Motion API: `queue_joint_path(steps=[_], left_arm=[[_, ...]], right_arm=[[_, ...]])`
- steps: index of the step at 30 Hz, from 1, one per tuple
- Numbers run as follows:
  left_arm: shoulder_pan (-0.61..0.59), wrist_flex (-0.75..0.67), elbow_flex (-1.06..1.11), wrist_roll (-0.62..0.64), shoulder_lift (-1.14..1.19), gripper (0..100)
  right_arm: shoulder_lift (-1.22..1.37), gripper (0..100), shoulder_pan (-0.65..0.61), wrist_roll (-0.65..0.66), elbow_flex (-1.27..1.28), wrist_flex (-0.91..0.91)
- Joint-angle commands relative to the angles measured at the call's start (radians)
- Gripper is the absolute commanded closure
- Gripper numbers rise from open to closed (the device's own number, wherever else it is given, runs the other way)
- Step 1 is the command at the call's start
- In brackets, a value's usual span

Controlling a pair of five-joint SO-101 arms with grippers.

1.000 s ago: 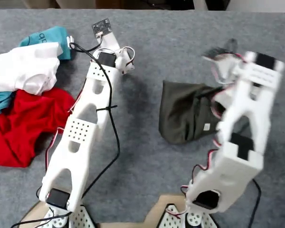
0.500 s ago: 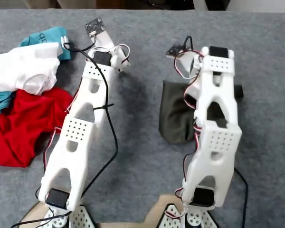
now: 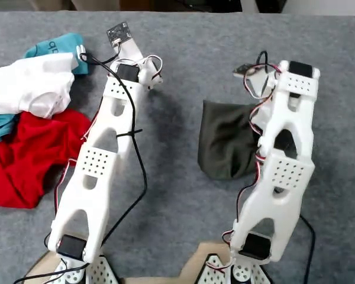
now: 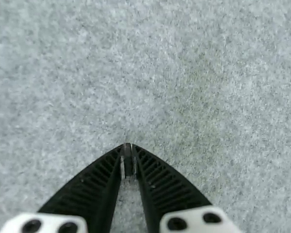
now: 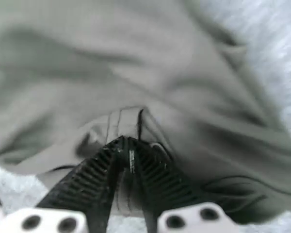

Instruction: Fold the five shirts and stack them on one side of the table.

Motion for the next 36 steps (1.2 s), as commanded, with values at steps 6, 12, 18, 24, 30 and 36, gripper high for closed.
queue_joint_path(steps=[6,12,18,24,30,36], left_arm=[[-0.006,-0.017,-0.044,0.003,-0.016,98],[-0.005,-0.017,-0.044,0.003,-0.016,98],[-0.005,-0.017,-0.044,0.003,-0.016,98],[-0.005,-0.017,-0.043,0.003,-0.016,98],[-0.005,-0.017,-0.043,0.003,-0.016,98],[-0.005,-0.017,-0.043,0.003,-0.016,98]], right_arm=[[-0.225,99.3,0.200,0.086,0.234,0.018],[-0.309,99.3,0.298,0.137,0.332,0.018],[-0.410,99.3,0.228,0.132,0.311,0.017],[-0.424,99.3,-0.018,0.057,0.239,-0.043],[-0.302,99.3,-0.148,-0.011,0.225,-0.147],[-0.177,99.3,-0.116,-0.021,0.225,-0.146]])
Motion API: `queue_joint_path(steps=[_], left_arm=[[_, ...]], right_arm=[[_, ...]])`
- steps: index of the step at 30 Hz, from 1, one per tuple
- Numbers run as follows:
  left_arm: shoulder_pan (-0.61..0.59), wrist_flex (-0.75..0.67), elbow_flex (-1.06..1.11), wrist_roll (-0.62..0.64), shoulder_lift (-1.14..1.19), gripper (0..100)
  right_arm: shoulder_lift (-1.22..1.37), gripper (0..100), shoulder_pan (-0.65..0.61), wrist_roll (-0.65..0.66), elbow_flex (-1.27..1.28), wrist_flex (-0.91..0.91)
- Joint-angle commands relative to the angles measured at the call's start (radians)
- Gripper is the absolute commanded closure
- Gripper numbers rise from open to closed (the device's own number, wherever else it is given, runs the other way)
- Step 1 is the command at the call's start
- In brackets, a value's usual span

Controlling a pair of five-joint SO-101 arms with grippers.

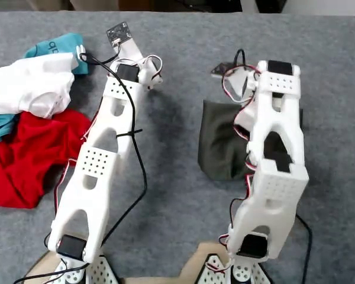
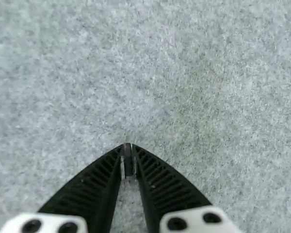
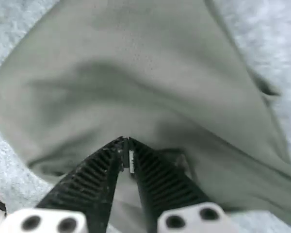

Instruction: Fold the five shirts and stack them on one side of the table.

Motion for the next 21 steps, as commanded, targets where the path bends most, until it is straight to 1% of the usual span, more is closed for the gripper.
queue_joint_path(steps=[1,7,11,17,21], left_arm=[[-0.005,-0.017,-0.043,0.003,-0.016,98],[-0.005,-0.017,-0.043,0.003,-0.016,98],[-0.005,-0.017,-0.043,0.003,-0.016,98],[-0.005,-0.017,-0.043,0.003,-0.016,98],[-0.005,-0.017,-0.044,0.003,-0.016,98]], right_arm=[[0.025,99.3,0.038,-0.009,-0.042,0.000],[0.027,99.3,0.131,0.023,-0.041,0.101],[0.027,99.3,0.220,0.054,-0.039,0.147],[0.027,99.3,0.374,0.074,-0.035,0.164],[0.010,99.3,0.441,0.092,0.007,0.166]])
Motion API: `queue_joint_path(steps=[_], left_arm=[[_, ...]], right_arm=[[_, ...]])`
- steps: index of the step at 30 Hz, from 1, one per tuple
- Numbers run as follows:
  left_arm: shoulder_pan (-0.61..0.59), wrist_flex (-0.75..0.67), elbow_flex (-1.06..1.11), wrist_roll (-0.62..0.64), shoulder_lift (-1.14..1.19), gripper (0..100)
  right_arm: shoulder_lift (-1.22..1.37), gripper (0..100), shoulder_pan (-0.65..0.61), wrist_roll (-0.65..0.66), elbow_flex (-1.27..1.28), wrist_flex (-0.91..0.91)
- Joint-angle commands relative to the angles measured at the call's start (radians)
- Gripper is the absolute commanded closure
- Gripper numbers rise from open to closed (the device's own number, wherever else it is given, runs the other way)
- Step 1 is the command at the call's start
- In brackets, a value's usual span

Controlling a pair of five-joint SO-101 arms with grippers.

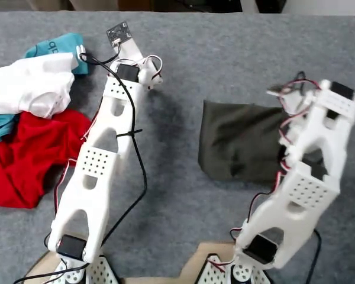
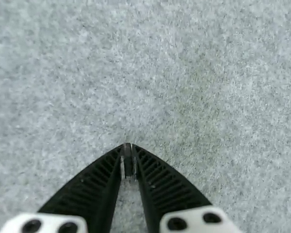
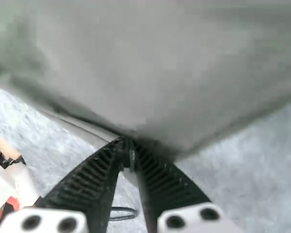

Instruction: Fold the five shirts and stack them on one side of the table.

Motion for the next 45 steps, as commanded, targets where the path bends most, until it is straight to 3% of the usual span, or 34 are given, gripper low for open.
queue_joint_path(steps=[1,9,15,19,23,26,33,45], left_arm=[[-0.005,-0.017,-0.044,0.003,-0.016,98],[-0.003,-0.017,-0.044,0.002,-0.016,98],[0.009,-0.012,-0.048,0.002,-0.016,98],[0.091,0.023,-0.077,-0.072,-0.041,98],[0.196,0.226,-0.255,-0.084,-0.110,98],[0.273,0.265,-0.270,-0.083,-0.139,98],[0.390,0.075,-0.180,-0.080,-0.027,98],[0.354,-0.075,-0.144,-0.077,0.131,98]], right_arm=[[-0.038,99.3,0.059,0.020,0.033,0.021],[-0.252,99.3,0.102,0.094,0.214,0.011],[-0.269,99.3,0.189,0.098,0.166,-0.058],[-0.263,99.3,0.170,-0.049,0.008,-0.101],[-0.262,99.1,0.127,-0.222,-0.093,-0.213],[-0.239,99.2,0.081,-0.305,-0.071,-0.308],[-0.147,99.3,-0.019,-0.333,0.021,-0.327],[-0.125,99.3,-0.036,-0.351,0.157,-0.512]])
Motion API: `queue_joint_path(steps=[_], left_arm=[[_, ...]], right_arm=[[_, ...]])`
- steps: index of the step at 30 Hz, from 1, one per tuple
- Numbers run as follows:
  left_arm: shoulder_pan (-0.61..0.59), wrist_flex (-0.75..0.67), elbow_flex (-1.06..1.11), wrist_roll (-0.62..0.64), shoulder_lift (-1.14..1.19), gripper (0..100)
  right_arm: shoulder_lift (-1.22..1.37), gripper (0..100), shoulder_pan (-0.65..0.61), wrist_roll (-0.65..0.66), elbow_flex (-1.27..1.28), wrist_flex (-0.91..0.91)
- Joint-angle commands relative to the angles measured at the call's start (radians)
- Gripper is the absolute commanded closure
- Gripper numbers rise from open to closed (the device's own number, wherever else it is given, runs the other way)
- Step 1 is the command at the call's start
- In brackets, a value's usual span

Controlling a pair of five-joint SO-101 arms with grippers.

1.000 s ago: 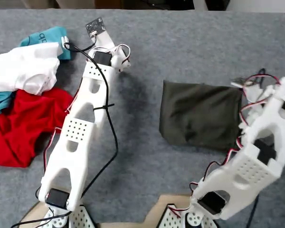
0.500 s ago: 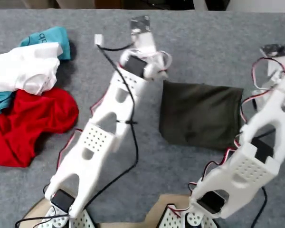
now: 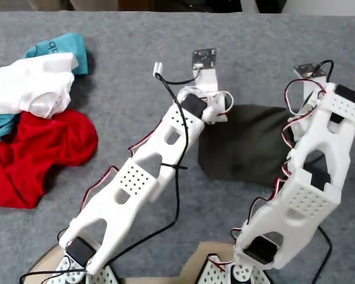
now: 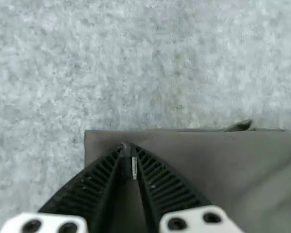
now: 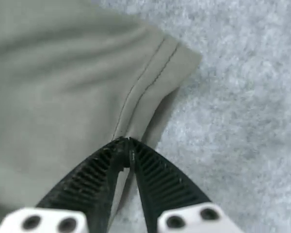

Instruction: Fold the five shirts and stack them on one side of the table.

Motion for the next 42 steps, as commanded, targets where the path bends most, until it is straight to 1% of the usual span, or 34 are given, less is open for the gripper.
queue_joint_path(steps=[1,3,6,13,16,19,21,23,27,30,33,35,36,39,42], left_arm=[[-0.044,-0.084,0.003,-0.003,-0.007,98],[-0.075,-0.117,0.011,-0.003,-0.005,98],[-0.107,-0.129,0.006,-0.002,-0.001,98],[-0.127,-0.130,0.003,-0.002,-0.001,98],[-0.129,-0.121,0.003,-0.002,-0.001,98],[-0.118,-0.061,-0.023,-0.002,-0.016,98],[-0.106,0.020,-0.104,-0.002,-0.036,98],[-0.094,0.086,-0.132,-0.003,-0.061,98],[-0.077,0.124,-0.121,-0.003,-0.091,98],[-0.075,0.097,-0.110,-0.003,-0.051,98],[-0.081,0.014,-0.092,-0.003,-0.001,98],[-0.086,-0.035,-0.063,0.006,0.033,98],[-0.094,-0.049,-0.064,0.031,0.044,98],[-0.123,-0.068,-0.077,0.118,0.047,98],[-0.146,-0.078,-0.072,0.153,0.051,98]], right_arm=[[-0.005,99.3,-0.013,-0.011,0.022,-0.071],[-0.005,99.3,-0.013,-0.011,0.045,-0.112],[-0.005,99.3,-0.013,-0.011,0.074,-0.175],[0.022,99.3,-0.019,-0.011,0.071,-0.273],[0.028,99.1,-0.030,-0.011,0.048,-0.239],[0.001,99.1,-0.047,-0.011,-0.013,-0.129],[-0.021,99.2,-0.051,-0.012,-0.056,-0.086],[-0.030,99.2,-0.053,-0.038,-0.096,-0.080],[0.015,99.1,-0.082,-0.044,-0.133,-0.147],[0.096,99.1,-0.120,-0.044,-0.133,-0.256],[0.191,99.1,-0.142,-0.043,-0.143,-0.351],[0.231,99.0,-0.142,-0.044,-0.193,-0.341],[0.245,99.0,-0.142,-0.044,-0.232,-0.325],[0.298,99.0,-0.139,-0.044,-0.318,-0.313],[0.338,99.0,-0.143,-0.044,-0.403,-0.264]])
